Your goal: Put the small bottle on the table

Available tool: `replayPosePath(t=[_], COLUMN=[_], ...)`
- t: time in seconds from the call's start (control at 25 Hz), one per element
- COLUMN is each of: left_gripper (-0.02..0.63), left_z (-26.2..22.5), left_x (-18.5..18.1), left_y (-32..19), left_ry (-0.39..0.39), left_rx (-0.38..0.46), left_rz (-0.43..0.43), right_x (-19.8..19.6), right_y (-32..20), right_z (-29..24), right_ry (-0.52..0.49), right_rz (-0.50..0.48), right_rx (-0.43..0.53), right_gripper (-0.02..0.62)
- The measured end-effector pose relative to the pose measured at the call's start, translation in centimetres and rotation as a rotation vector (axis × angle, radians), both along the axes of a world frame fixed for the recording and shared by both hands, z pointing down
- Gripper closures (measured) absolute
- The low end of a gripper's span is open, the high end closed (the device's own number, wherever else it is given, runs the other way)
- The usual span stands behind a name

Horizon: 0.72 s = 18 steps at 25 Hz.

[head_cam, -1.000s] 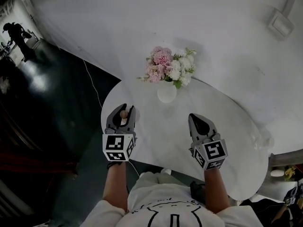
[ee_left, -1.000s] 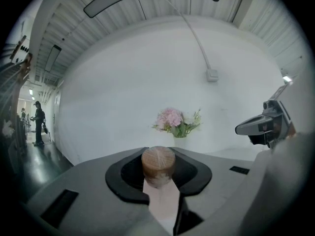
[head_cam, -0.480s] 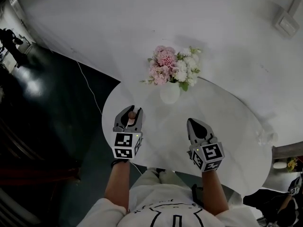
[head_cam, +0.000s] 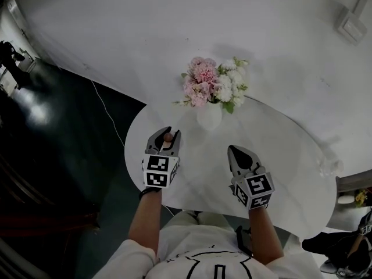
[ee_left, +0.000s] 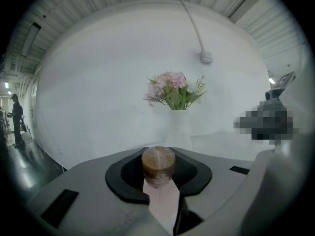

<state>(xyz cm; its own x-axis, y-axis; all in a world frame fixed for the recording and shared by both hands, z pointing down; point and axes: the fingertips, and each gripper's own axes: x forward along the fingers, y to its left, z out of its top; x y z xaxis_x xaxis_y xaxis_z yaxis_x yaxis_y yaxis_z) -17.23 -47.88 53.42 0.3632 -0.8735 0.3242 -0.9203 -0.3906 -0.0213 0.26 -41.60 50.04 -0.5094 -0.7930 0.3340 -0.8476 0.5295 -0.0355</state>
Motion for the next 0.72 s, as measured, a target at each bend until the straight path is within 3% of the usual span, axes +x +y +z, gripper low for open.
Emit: replayPosePath(t=[0.72], left_gripper=[0.495], left_z=[5.7], left_x=[1.2], left_y=[-4.9], left_ry=[-0.018], left_rx=[-0.097], left_rz=[0.071], right_x=[0.8], right_y=[-2.0], right_z=[1.8], right_ry=[0.023], right_rz=[0.062], right_rx=[-0.016], right_gripper=[0.603])
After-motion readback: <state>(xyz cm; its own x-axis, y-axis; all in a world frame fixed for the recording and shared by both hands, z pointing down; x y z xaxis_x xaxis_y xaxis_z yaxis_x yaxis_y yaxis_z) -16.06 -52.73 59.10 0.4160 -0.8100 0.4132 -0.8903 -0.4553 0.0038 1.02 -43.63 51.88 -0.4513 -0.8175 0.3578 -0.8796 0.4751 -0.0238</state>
